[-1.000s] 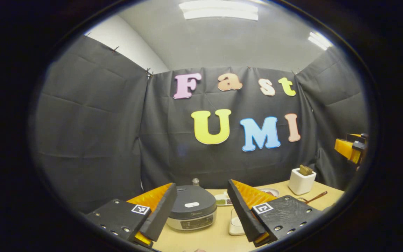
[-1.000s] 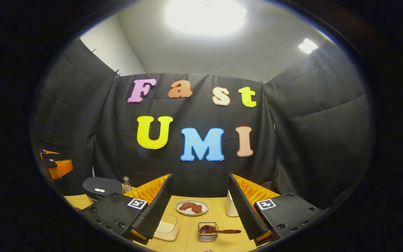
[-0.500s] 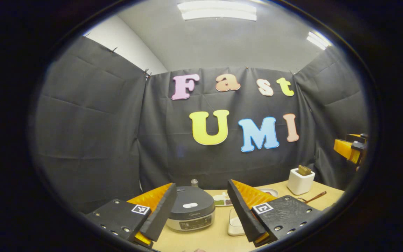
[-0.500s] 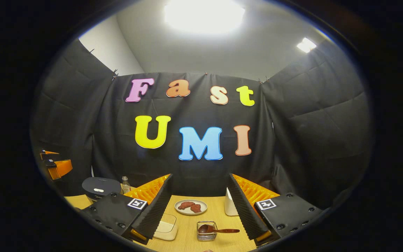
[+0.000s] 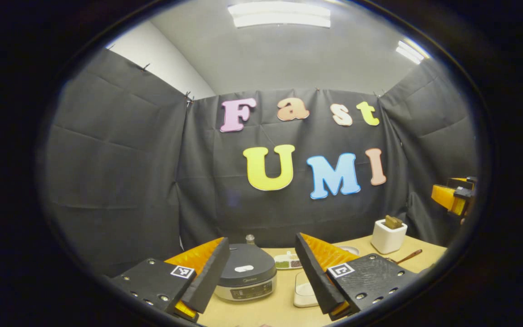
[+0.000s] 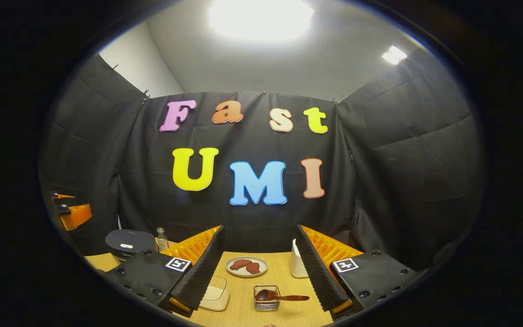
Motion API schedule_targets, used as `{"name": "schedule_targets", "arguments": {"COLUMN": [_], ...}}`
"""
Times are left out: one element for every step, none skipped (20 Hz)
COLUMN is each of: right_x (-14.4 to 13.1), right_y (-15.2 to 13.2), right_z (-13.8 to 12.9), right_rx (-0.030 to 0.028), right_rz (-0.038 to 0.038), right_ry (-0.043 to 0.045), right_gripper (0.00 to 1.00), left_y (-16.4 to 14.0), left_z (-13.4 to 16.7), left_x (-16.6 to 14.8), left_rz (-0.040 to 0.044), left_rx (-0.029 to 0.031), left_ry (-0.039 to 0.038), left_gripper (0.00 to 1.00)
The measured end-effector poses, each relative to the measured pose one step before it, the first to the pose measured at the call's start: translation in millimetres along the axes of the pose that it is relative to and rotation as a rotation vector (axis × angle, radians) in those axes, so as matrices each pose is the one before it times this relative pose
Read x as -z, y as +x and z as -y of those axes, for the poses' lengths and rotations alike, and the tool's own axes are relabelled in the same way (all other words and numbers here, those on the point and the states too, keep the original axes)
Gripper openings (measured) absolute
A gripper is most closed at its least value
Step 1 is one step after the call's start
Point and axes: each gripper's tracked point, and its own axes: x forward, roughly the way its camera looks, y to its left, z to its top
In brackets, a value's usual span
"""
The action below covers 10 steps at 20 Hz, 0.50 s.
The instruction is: Close the left gripper, press the button to open the rice cooker; take a wooden spoon from the chopstick holder with the right hand, scoop a spoonful of rice and pour it into the rice cooker, then put the wooden spoon back into the chopstick holder.
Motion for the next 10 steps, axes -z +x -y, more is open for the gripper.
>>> {"name": "schedule_targets", "arguments": {"right_x": [-0.07,-1.01,0.68,0.23,0.63,0.23,1.86,0.22,1.31,0.95], "right_y": [-0.27,-0.1,0.01,0.14,-0.48,-0.28,0.33,-0.77,0.89,0.35], "right_z": [1.31,1.37,1.87,1.35,1.32,1.16,1.93,1.29,1.33,1.86], "right_rx": [-0.00105,-0.0002,0.00037,-0.00129,-0.00293,-0.00323,-0.00367,-0.00416,-0.00699,-0.00742], "right_rz": [0.00056,0.00121,0.00098,-0.00055,-0.00069,-0.0011,-0.00146,-0.00073,-0.00156,-0.00234], "right_ry": [0.0052,0.00239,-0.00071,-0.00179,-0.00099,-0.00024,-0.00081,-0.00123,-0.00161,-0.00389], "right_gripper": [0.98,0.98,0.98,0.98,0.98,0.98,0.98,0.98,0.98,0.97], "left_y": [-1.7,0.21,-0.35,-0.35,-0.11,-1.11,-0.16,-0.43,-1.06,-0.84], "left_z": [0.61,0.1,1.07,2.35,1.74,1.05,1.5,1.88,2.88,0.45], "left_x": [-1.29,-2.26,-0.3,-3.4,-0.11,-1.84,0.21,-1.5,-1.14,-1.82], "left_rz": [0.0024,0.0028,0.00373,0.00274,0.00147,0.00303,0.00221,0.00223,-0.0002,0.00206], "left_rx": [-0.0014,-0.0018,-0.00349,-0.00035,-0.00081,-0.00231,-0.0027,-0.00126,0.00096,-0.00386], "left_ry": [0.00116,0.00225,0.0021,0.00072,0.00072,0.00136,0.00198,0.00162,0.0027,0.00346], "left_gripper": [0.9,0.9,0.9,0.9,0.9,0.9,0.9,0.9,0.9,0.9]}}
